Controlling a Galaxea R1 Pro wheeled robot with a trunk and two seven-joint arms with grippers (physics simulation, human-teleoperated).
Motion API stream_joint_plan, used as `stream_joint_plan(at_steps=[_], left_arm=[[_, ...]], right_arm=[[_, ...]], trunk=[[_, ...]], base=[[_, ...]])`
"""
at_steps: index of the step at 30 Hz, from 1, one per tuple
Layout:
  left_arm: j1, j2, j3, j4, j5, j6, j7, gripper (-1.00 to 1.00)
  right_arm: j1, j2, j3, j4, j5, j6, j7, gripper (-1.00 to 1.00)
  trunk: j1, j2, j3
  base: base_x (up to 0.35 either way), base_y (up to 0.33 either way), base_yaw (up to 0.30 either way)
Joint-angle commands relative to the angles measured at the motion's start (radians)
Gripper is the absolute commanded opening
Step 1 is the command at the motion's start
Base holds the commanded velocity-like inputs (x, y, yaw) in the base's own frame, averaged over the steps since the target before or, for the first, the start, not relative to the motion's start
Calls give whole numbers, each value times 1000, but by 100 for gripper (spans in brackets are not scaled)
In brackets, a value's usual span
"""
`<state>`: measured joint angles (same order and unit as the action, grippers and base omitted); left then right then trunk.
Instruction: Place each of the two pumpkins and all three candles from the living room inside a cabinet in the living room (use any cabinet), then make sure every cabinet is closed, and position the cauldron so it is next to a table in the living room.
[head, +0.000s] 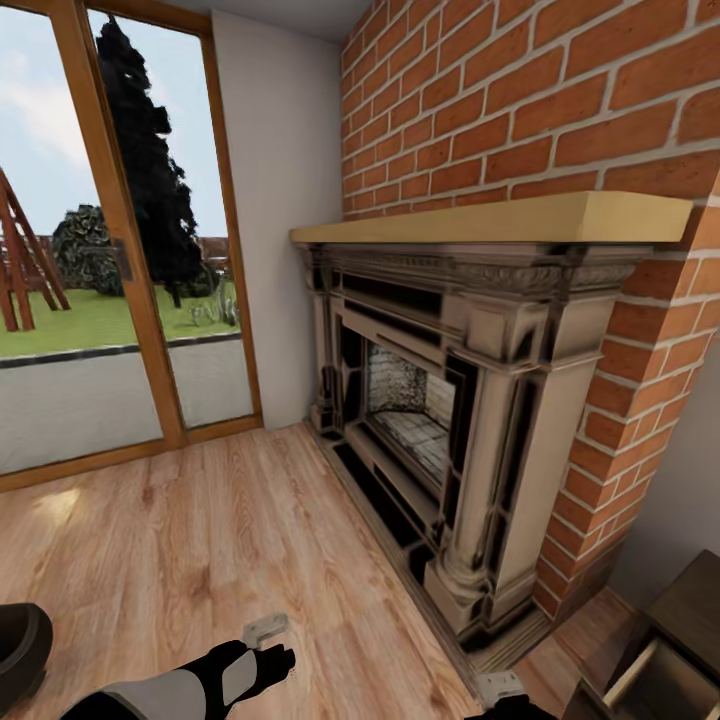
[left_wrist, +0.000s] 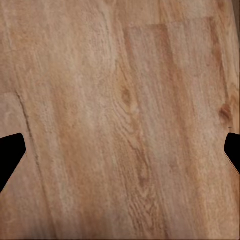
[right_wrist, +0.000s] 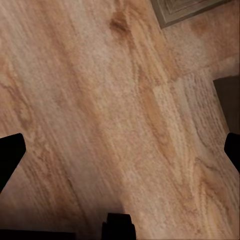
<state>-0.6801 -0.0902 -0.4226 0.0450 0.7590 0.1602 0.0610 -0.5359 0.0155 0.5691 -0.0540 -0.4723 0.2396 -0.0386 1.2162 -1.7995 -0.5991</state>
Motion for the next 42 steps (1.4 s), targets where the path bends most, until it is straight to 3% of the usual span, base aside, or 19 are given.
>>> stream_joint_plan(at_steps=[1,21,32,42], left_arm=[[-1,-1,-8,1,9,2,2,100],[-1,-2,-8,0,10,2,2,100],[-1,-2,-8,0,10,2,2,100],[-1,-2,-8,-1,10,2,2,100]], right_arm=[[0,0,8,-1,-9,6,-3,100],[0,0,10,-1,-9,5,-4,100],[-1,0,11,-1,-9,5,-4,100],[-1,0,12,-1,-9,5,-4,100]], trunk=[[0,0,-1],[0,0,2],[0,0,2],[0,0,9]], base=[[319,136,0],[315,142,246],[314,123,47],[315,90,223]])
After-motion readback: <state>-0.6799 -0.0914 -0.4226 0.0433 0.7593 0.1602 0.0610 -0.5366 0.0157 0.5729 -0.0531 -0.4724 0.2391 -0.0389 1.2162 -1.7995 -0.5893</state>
